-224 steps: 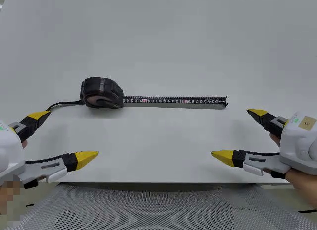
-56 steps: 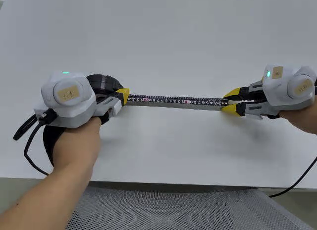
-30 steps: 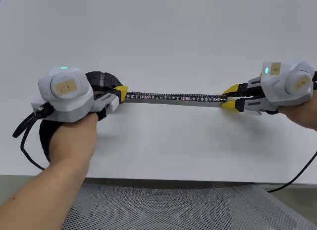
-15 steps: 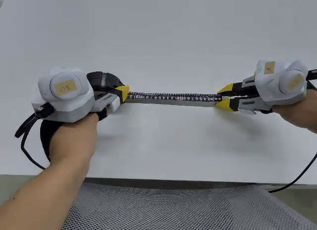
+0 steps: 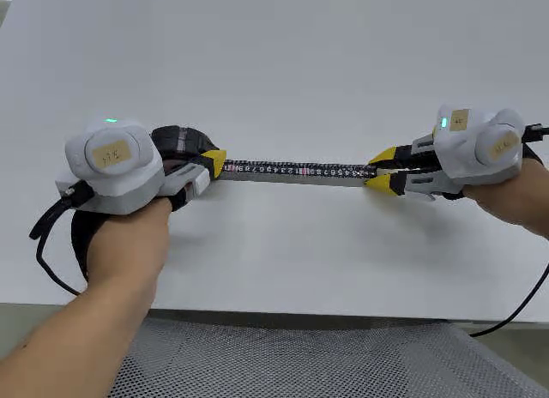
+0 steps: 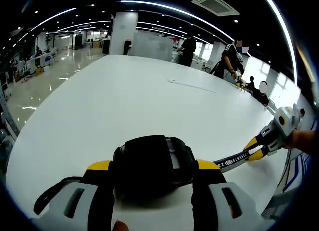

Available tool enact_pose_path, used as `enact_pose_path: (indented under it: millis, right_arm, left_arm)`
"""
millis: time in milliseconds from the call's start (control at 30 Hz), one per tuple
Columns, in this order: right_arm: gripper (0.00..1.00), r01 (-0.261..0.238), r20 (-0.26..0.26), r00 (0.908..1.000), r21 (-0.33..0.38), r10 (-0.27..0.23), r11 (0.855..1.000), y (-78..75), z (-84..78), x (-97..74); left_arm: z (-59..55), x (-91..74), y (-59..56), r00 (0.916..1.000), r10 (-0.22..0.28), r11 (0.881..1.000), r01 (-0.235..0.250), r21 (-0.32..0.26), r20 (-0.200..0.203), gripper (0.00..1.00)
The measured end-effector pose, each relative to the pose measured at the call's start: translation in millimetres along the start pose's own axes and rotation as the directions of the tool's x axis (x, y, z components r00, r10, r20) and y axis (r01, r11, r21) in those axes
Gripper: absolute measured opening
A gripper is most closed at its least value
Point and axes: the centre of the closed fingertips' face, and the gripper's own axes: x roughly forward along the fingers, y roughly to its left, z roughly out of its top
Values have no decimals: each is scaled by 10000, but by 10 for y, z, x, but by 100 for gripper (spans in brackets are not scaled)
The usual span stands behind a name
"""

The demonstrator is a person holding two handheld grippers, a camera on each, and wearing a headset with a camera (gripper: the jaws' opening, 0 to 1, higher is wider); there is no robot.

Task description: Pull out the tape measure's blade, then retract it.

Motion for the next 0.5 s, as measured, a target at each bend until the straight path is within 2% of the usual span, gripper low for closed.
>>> enact_pose_path:
  millis: [500]
  right_arm:
    - [10, -183, 377, 9991, -50, 185, 9998, 11, 204, 151]
  left_arm:
    - [12, -2, 4, 10000, -64, 9998, 65, -171, 62, 59]
